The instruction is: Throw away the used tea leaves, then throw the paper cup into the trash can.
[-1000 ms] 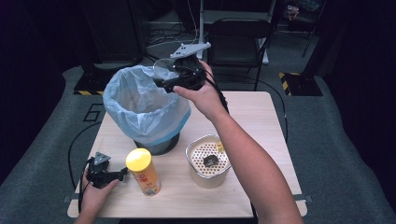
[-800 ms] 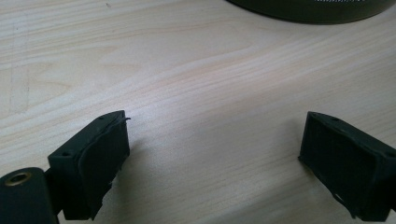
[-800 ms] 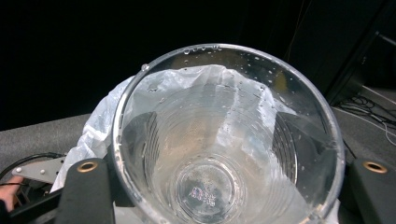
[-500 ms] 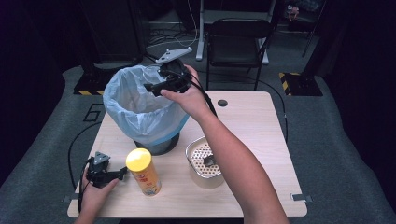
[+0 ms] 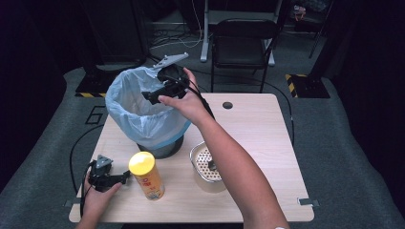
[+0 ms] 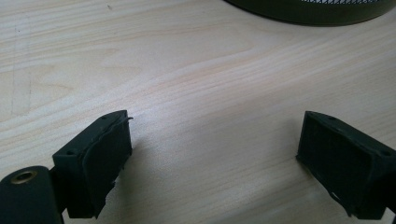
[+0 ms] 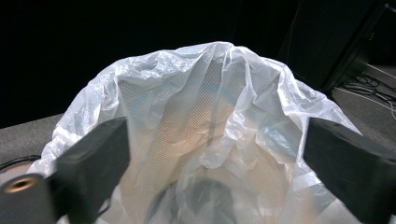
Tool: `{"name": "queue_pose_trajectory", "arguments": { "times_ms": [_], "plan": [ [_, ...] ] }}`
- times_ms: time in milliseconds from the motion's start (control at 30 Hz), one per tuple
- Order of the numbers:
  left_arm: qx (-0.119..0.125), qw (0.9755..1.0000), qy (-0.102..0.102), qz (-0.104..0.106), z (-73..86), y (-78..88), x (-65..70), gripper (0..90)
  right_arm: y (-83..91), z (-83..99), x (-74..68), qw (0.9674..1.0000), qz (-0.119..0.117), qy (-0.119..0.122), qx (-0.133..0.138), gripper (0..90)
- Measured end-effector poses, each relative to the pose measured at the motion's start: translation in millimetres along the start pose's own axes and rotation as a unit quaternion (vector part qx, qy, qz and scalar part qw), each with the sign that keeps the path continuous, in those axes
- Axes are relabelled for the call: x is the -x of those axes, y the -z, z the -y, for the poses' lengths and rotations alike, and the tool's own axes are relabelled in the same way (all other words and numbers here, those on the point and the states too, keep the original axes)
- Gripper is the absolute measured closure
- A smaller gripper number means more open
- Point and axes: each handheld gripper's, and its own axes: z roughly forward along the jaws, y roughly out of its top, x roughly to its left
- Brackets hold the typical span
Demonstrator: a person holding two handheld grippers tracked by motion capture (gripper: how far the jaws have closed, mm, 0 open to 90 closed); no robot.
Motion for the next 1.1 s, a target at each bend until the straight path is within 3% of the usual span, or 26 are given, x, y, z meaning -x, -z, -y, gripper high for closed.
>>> {"name": "queue_pose_trajectory", "arguments": {
  "times_ms": [467,533,600,633,867,933,1100],
  "plan": [
    [-0.002,1.0,0.0,0.001,-0.2,0.3,-0.2,9.7,23.7,6.3,4.8,0.9999,-0.002,0.004,0.014,7.9],
    [0.0,1.0,0.006,0.004,0.0,-0.2,0.6,9.7,37.5,10.0,6.8,0.9996,-0.008,0.009,0.024,12.7],
    [0.003,1.0,0.001,0.002,0.0,-0.6,-0.3,9.7,40.1,10.9,7.6,0.9996,-0.007,0.012,0.026,12.7],
    [0.01,0.9999,0.008,0.001,0.7,-1.7,0.9,9.7,48.5,14.1,8.6,0.9996,-0.004,0.011,0.027,12.7],
    [0.014,0.9999,0.005,-0.001,0.4,-1.6,0.1,11.5,79.2,27.1,11.4,0.9991,0.0,0.021,0.038,14.1],
    [0.015,0.9998,0.006,0.008,0.7,-0.9,-0.4,11.6,96.6,34.7,13.7,0.999,0.001,0.015,0.041,15.2],
    [0.015,0.9996,0.016,0.019,1.0,1.9,-2.3,15.0,120.2,55.4,21.3,0.9989,0.015,0.014,0.041,16.9]
  ]
}}
